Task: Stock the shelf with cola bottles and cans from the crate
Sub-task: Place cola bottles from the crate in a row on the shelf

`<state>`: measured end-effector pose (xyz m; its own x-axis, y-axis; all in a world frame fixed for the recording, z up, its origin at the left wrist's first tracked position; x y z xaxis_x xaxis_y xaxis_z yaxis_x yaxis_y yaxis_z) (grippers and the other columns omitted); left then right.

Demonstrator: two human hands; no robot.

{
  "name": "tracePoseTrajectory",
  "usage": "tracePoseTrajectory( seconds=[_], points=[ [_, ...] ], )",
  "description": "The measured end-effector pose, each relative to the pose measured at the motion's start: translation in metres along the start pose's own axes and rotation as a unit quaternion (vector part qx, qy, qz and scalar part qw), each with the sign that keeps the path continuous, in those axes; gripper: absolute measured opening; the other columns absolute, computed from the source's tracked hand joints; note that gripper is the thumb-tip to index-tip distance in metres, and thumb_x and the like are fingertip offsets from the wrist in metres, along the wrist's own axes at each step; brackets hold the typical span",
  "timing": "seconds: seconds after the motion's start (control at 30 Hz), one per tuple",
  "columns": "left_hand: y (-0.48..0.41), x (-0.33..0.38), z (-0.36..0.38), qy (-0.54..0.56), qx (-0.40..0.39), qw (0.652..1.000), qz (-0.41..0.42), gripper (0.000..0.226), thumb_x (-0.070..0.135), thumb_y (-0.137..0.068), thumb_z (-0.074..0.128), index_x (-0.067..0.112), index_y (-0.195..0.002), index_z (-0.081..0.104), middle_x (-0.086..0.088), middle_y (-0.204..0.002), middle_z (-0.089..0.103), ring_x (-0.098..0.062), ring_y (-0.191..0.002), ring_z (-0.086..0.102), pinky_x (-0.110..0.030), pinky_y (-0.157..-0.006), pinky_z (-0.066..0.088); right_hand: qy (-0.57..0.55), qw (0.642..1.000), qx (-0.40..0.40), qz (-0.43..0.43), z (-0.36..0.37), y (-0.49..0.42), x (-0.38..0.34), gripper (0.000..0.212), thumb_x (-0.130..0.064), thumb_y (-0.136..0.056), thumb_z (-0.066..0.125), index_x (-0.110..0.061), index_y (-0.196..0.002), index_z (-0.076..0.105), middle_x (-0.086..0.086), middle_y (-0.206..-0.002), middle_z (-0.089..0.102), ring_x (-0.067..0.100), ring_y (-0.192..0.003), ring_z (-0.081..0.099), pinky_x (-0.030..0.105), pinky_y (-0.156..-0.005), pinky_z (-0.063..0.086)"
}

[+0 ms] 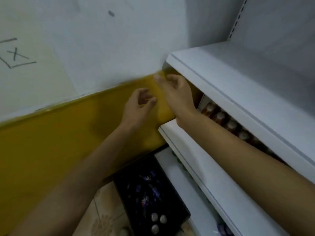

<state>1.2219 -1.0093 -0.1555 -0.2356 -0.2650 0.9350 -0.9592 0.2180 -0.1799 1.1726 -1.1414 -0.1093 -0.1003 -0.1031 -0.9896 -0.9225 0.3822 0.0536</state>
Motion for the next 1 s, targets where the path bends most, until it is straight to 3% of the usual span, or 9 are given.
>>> tracePoseTrajectory(
  seconds=[0.07, 0.27, 0.37, 0.47, 0.67, 0.8, 0.87, 0.93, 1.0],
  points=[
    [0.028, -0.077, -0.023, -0.014, -0.011, 0.997, -0.077, 0.040, 0.033, -0.090, 0.063, 0.019, -0.126, 0.051, 0.006, -0.114, 0.060, -0.008, -0.103, 0.058, -0.016, -0.081, 0.045, 0.003, 0.997, -0.044, 0.069, 0.038, 0.013, 0.068, 0.059, -0.051, -0.087, 0.062, -0.022, -0.135, 0.046, -0.012, -0.118, 0.051, 0.002, -0.102, 0.052, 0.015, -0.072, 0.041],
    [0.133, -0.288, -0.046, -0.012, -0.077, 0.953, -0.291, 0.028, 0.031, -0.091, 0.060, 0.022, -0.116, 0.052, 0.009, -0.101, 0.059, -0.016, -0.102, 0.058, -0.026, -0.084, 0.047, 0.056, 0.953, -0.052, 0.293, 0.073, 0.069, 0.301, 0.052, -0.049, -0.086, 0.064, -0.015, -0.125, 0.059, 0.003, -0.127, 0.060, 0.020, -0.117, 0.056, 0.038, -0.103, 0.045],
    [0.177, -0.361, -0.026, -0.015, -0.119, 0.930, -0.347, 0.027, 0.025, -0.093, 0.059, 0.014, -0.117, 0.054, 0.005, -0.098, 0.061, -0.004, -0.089, 0.058, -0.009, -0.069, 0.045, 0.090, 0.923, -0.072, 0.368, 0.070, 0.094, 0.399, 0.026, -0.046, -0.089, 0.061, -0.021, -0.094, 0.065, 0.010, -0.116, 0.065, 0.024, -0.106, 0.062, 0.041, -0.097, 0.049],
    [0.219, -0.431, 0.003, -0.004, -0.138, 0.908, -0.395, 0.025, 0.021, -0.092, 0.061, 0.011, -0.115, 0.057, 0.004, -0.090, 0.063, -0.003, -0.078, 0.058, -0.006, -0.062, 0.044, 0.104, 0.885, -0.092, 0.444, 0.065, 0.120, 0.502, 0.016, -0.036, -0.093, 0.060, -0.023, -0.083, 0.060, 0.007, -0.104, 0.065, 0.024, -0.099, 0.063, 0.037, -0.088, 0.049],
    [0.295, -0.569, 0.083, 0.039, -0.107, 0.866, -0.488, 0.013, 0.006, -0.091, 0.060, 0.018, -0.097, 0.057, 0.006, -0.079, 0.061, -0.005, -0.075, 0.057, -0.009, -0.064, 0.045, 0.215, 0.821, -0.153, 0.506, 0.050, 0.160, 0.717, 0.037, -0.036, -0.085, 0.069, 0.000, -0.097, 0.068, 0.015, -0.090, 0.068, 0.031, -0.088, 0.066, 0.043, -0.083, 0.050],
    [0.339, -0.650, 0.150, 0.075, -0.083, 0.832, -0.543, 0.022, 0.000, -0.088, 0.061, 0.020, -0.088, 0.052, -0.004, -0.081, 0.059, -0.019, -0.083, 0.059, -0.023, -0.081, 0.050, 0.235, 0.805, -0.192, 0.510, 0.064, 0.169, 0.831, 0.048, -0.043, -0.083, 0.070, 0.003, -0.095, 0.066, 0.022, -0.095, 0.068, 0.036, -0.089, 0.066, 0.048, -0.087, 0.054],
    [0.361, -0.694, 0.175, 0.029, -0.085, 0.824, -0.559, 0.023, 0.013, -0.086, 0.067, 0.022, -0.097, 0.049, 0.000, -0.092, 0.059, -0.023, -0.095, 0.061, -0.037, -0.091, 0.051, 0.224, 0.812, -0.211, 0.496, 0.083, 0.165, 0.871, 0.046, -0.046, -0.078, 0.073, -0.003, -0.092, 0.067, 0.014, -0.091, 0.068, 0.030, -0.088, 0.066, 0.042, -0.084, 0.054],
    [0.381, -0.727, 0.188, -0.062, -0.095, 0.814, -0.569, 0.040, 0.026, -0.084, 0.069, 0.021, -0.118, 0.047, 0.004, -0.107, 0.057, -0.023, -0.106, 0.058, -0.040, -0.092, 0.049, 0.206, 0.824, -0.184, 0.494, 0.097, 0.160, 0.899, 0.063, -0.060, -0.064, 0.076, -0.009, -0.099, 0.067, 0.010, -0.102, 0.069, 0.026, -0.097, 0.065, 0.044, -0.091, 0.053],
    [0.399, -0.747, 0.198, -0.114, -0.090, 0.802, -0.579, 0.059, 0.034, -0.082, 0.068, 0.019, -0.132, 0.040, -0.005, -0.128, 0.053, -0.029, -0.117, 0.053, -0.046, -0.094, 0.048, 0.189, 0.833, -0.175, 0.490, 0.115, 0.156, 0.910, 0.062, -0.056, -0.070, 0.074, -0.011, -0.111, 0.063, 0.007, -0.111, 0.066, 0.024, -0.102, 0.063, 0.038, -0.088, 0.053]
  ],
)
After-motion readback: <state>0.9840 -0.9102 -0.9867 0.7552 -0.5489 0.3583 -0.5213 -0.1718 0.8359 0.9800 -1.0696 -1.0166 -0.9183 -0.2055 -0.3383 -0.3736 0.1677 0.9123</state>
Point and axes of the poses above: each hand's wrist, its own y-axis away from the middle knuckle, its own z-axis out of the palm, x = y × z, the point moved 10 cm from there along -y, towards the middle knuckle
